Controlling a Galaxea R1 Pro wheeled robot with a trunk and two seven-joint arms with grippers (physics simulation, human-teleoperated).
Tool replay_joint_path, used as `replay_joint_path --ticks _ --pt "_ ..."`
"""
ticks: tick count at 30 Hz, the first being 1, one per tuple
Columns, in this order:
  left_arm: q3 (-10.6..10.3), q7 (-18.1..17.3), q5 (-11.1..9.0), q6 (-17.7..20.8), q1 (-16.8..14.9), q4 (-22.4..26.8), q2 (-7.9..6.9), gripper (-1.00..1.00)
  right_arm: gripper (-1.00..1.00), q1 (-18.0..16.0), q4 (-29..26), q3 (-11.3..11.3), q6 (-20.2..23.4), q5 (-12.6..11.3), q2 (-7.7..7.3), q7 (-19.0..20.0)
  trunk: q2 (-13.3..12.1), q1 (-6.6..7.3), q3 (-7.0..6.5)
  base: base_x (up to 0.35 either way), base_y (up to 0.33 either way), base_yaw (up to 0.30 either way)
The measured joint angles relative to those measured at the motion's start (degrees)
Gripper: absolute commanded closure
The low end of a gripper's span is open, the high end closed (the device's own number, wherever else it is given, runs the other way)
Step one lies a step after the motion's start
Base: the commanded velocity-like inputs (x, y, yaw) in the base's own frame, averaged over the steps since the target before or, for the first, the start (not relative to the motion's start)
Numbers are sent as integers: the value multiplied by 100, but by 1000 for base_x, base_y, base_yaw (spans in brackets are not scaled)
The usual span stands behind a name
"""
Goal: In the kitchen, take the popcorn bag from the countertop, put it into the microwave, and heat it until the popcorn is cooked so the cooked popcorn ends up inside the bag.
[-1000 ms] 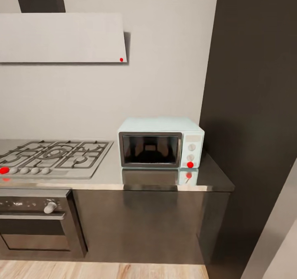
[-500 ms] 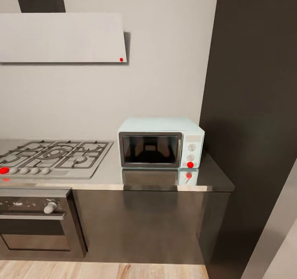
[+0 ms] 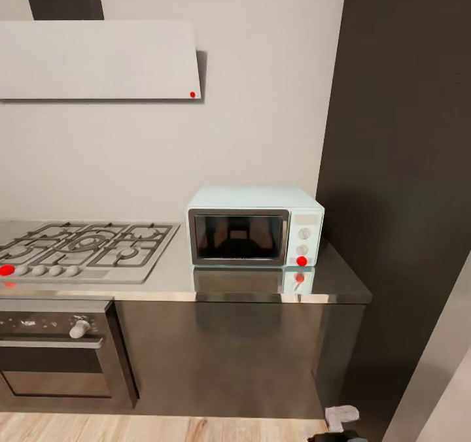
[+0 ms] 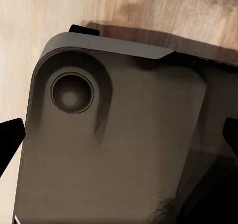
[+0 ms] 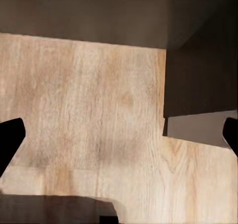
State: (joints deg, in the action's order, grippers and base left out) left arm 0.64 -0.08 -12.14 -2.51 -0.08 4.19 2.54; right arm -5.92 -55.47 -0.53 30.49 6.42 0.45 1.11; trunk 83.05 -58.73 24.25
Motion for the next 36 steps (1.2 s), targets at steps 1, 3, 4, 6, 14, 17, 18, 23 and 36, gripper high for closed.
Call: replay_joint_path --ticks 1,3,4,6,14,17,18,23,36 --pt "-6 0 1 0 0 -2 0 -100 -100 -204 -115 107 217 -9 30 10 0 0 0 0 0 0" --pt "-16 0 3 0 0 -6 0 -100 -100 -508 -220 211 485 -19 79 19 0 0 0 0 0 0" --pt "-23 0 7 0 0 -7 0 -100 -100 -690 -262 248 615 -16 142 20 0 0 0 0 0 0" --pt "-27 0 9 0 0 -5 0 -100 -100 -921 -323 271 708 -4 224 18 0 0 0 0 0 0" --pt "-15 0 6 1 0 -1 0 -100 -100 -1559 -2275 286 2285 52 288 -20 0 0 0 0 0 0" --pt "-19 0 3 0 1 -1 0 -100 -100 -2150 -2463 282 2725 56 288 -29 0 0 0 0 0 0" --pt "-20 0 3 0 1 0 0 -100 -100 -2317 -2473 282 2800 53 288 -33 0 0 0 0 0 0" --pt "-22 0 6 0 4 -1 0 -100 -100 -3361 -2393 278 2925 6 294 -53 0 0 0 0 0 0" --pt "-35 -32 43 -9 8 -2 0 -100 -100 -3869 -1560 275 702 -26 496 -750 0 0 1 0 0 0"
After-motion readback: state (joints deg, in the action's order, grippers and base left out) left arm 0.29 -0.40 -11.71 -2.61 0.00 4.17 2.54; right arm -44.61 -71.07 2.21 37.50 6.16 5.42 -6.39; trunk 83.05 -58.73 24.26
